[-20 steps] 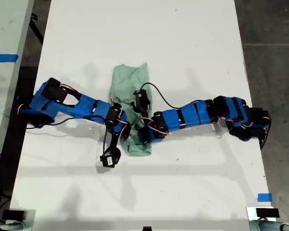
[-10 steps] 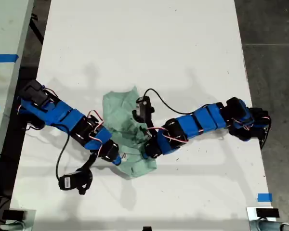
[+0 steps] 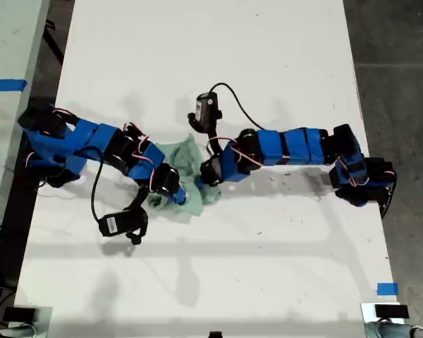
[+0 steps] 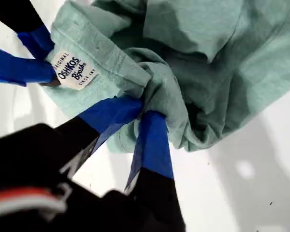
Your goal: Fold tshirt
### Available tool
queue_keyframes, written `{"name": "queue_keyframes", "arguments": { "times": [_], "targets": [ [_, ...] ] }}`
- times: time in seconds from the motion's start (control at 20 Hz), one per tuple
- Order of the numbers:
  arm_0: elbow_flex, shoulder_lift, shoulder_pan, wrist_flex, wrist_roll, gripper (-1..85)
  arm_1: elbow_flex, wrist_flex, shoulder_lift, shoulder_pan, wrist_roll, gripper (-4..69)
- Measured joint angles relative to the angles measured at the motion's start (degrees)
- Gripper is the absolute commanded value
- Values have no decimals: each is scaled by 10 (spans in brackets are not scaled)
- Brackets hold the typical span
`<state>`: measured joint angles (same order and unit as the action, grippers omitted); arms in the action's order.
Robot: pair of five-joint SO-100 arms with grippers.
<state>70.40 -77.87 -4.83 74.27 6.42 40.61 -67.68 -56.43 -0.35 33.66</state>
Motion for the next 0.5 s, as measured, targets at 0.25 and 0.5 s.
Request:
{"name": "queue_keyframes", "arguments": {
  "times": [0.25, 0.5],
  "targets": [
    [329, -226, 74, -172, -10, 87, 0, 33, 0, 47, 16, 89],
    [558, -405, 95, -250, 41, 359, 2, 44, 1, 65, 29, 312]
  ]
}}
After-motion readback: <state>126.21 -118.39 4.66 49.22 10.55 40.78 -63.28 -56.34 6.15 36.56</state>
